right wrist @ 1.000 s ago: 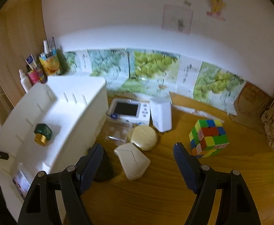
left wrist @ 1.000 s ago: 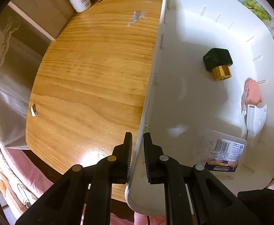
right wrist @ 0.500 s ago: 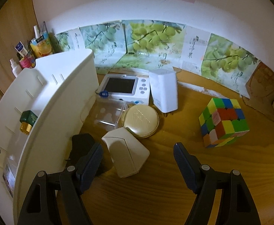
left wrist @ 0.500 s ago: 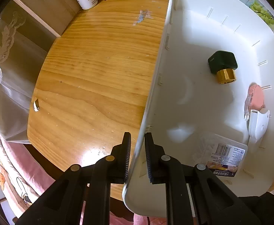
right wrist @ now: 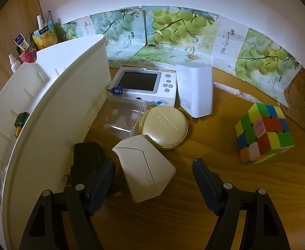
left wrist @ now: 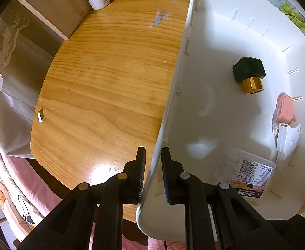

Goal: Organize rigid objects
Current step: 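Move the right tool to the cream-coloured case and grasp it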

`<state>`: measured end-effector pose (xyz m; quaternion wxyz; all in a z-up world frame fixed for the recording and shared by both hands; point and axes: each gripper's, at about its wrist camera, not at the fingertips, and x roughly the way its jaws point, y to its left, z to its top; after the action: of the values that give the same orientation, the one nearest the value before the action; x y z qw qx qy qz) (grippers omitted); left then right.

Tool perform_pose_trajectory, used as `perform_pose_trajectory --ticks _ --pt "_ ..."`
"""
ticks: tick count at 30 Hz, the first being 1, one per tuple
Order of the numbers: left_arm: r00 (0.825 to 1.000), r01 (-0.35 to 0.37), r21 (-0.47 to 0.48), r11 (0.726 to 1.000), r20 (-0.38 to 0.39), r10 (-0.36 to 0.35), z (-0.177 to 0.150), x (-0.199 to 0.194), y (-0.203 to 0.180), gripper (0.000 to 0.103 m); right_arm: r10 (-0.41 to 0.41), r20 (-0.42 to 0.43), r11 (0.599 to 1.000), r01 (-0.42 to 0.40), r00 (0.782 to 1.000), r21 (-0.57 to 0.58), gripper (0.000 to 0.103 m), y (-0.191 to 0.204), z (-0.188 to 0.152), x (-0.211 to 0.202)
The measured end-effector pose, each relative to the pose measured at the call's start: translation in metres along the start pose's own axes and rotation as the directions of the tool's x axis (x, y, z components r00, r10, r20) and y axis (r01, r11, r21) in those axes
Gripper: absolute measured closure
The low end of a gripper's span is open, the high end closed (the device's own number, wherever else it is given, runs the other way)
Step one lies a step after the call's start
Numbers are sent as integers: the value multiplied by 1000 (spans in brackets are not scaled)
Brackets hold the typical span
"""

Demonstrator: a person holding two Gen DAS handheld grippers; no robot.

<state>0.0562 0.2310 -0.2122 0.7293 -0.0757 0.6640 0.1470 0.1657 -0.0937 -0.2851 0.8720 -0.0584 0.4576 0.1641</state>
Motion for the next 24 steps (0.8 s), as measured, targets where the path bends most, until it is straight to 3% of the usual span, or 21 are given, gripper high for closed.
perform_pose_trajectory --ticks 3,10,24 --pt "1000 -4 0 1000 -1 4 0 -1 0 86 6 -3 1000 -6 1000 5 33 -1 0 3" --pt "1000 -8 1 1000 -1 8 0 0 -1 86 45 -4 999 -45 999 -4 49 0 -1 4" --pt "1000 -9 13 1000 2 9 0 0 -1 86 37 -18 999 -37 999 1 50 -2 -1 0"
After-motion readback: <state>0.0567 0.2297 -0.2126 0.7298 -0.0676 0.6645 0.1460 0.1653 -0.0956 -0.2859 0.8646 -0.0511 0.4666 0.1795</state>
